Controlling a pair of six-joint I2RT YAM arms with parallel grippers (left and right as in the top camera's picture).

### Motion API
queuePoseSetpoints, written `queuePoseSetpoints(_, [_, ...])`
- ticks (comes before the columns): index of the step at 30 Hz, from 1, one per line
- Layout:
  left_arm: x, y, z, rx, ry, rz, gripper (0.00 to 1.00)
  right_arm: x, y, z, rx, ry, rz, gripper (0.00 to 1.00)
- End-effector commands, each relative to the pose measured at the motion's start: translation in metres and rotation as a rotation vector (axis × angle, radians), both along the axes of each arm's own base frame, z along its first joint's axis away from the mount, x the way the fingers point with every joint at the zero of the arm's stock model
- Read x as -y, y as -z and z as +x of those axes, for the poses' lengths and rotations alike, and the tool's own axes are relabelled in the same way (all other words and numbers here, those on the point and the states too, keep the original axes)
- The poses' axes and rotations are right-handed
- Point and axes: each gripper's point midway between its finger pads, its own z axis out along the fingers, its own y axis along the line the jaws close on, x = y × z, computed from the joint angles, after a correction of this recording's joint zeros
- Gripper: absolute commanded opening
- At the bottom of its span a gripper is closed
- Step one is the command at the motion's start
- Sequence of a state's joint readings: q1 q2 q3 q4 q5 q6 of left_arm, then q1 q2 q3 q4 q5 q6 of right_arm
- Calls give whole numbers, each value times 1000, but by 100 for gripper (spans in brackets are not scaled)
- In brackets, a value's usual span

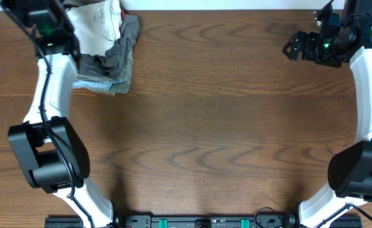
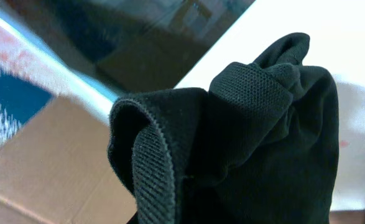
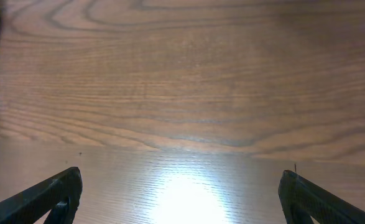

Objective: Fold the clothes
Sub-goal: 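Move the held shirt over the clothes stack with the left gripper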

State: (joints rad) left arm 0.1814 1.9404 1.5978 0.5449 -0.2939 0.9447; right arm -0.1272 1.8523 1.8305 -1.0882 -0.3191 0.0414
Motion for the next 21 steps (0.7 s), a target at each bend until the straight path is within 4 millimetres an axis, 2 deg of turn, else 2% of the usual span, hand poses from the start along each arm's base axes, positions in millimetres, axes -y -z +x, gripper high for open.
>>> queuePoseSetpoints(1, [-9,8,7,32,12,-54,6,-10,4,0,-10,-19,13,98])
queuePoseSetpoints(9, [1,60,29,-34,33,-111,6,-13,5,-1,-15,-25,13,98])
queuePoseSetpoints(15, [19,102,39,-122,53,-183,6,-14,5,-2,-21,-25,14,98])
queuePoseSetpoints(21, [45,117,44,-104,87,-328,6,-19,5,-3,-22,-36,15,98])
